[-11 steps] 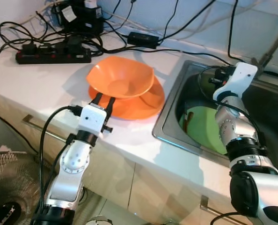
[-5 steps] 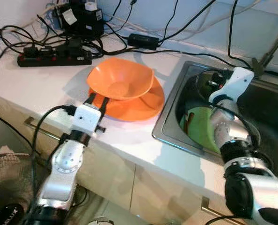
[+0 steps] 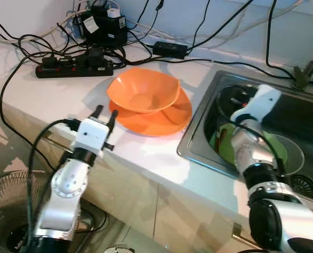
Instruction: Kitchen organization
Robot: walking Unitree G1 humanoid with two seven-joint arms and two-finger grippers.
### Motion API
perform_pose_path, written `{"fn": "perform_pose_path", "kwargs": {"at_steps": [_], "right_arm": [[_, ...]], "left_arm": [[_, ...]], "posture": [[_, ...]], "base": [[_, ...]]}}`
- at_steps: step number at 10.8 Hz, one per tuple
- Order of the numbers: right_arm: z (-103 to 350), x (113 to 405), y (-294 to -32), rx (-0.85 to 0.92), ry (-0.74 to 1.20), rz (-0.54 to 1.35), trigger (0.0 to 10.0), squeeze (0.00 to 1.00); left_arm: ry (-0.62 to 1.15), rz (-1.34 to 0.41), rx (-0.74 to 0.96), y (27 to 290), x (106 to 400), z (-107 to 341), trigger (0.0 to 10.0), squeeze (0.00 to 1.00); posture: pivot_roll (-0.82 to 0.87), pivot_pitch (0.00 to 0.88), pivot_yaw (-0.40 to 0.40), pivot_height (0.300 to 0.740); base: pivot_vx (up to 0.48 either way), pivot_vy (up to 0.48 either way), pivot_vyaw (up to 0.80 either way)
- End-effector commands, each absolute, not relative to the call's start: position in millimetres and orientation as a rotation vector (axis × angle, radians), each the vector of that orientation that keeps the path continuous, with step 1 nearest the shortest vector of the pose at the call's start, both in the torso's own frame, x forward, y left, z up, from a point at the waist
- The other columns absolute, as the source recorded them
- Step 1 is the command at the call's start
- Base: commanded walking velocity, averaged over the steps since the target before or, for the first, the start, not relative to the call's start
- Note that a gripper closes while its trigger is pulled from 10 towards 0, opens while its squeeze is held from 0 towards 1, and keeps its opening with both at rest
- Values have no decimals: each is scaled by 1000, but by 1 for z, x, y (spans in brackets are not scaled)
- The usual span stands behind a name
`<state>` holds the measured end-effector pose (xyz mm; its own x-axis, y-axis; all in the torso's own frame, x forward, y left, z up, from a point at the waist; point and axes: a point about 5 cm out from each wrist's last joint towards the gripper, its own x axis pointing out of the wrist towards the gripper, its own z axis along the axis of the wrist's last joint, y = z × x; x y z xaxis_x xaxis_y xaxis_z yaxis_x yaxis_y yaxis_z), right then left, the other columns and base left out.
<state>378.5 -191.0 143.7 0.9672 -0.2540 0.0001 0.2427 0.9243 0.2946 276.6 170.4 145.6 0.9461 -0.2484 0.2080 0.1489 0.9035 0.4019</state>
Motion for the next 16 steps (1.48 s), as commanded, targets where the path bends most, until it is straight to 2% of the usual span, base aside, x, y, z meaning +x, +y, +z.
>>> {"fn": "perform_pose_path", "kwargs": {"at_steps": [1, 4, 7, 10, 12, 13, 14, 16], "right_arm": [[144, 377, -199, 305, -46, -287, 10000, 0], [146, 376, -206, 275, -49, -289, 10000, 0], [149, 379, -198, 250, -41, -241, 10000, 0], [147, 381, -192, 249, -23, -227, 10000, 0], [148, 382, -191, 221, -20, -203, 10000, 0], [148, 382, -191, 219, -18, -201, 10000, 0], [147, 382, -190, 216, -15, -197, 10000, 0], [146, 381, -187, 215, -13, -190, 10000, 0]], "left_arm": [[-242, -219, 382, 167, 276, 142, 10000, 0], [-238, -215, 355, 159, 275, 139, 10000, 0], [-256, -213, 364, 153, 276, 142, 10000, 0], [-335, -206, 391, 154, 277, 169, 10000, 0], [-401, -324, 417, 140, 289, 205, 10000, 0], [-378, -403, 425, 135, 291, 211, 10000, 0], [-327, -581, 513, 128, 290, 219, 10000, 0], [-208, -818, 614, 129, 285, 227, 10000, 0]], "posture": [[226, 0, 2, 740], [200, 0, -25, 740], [201, 0, -53, 740], [206, 0, -67, 740], [203, 0, -88, 740], [203, 0, -89, 740], [203, 0, -89, 740], [200, 0, -81, 740]], "base": [[0, 0, 0], [0, 0, 0], [0, 0, 0], [0, 0, 0], [0, 0, 0], [0, 0, 0], [0, 0, 0], [0, 0, 0]]}}
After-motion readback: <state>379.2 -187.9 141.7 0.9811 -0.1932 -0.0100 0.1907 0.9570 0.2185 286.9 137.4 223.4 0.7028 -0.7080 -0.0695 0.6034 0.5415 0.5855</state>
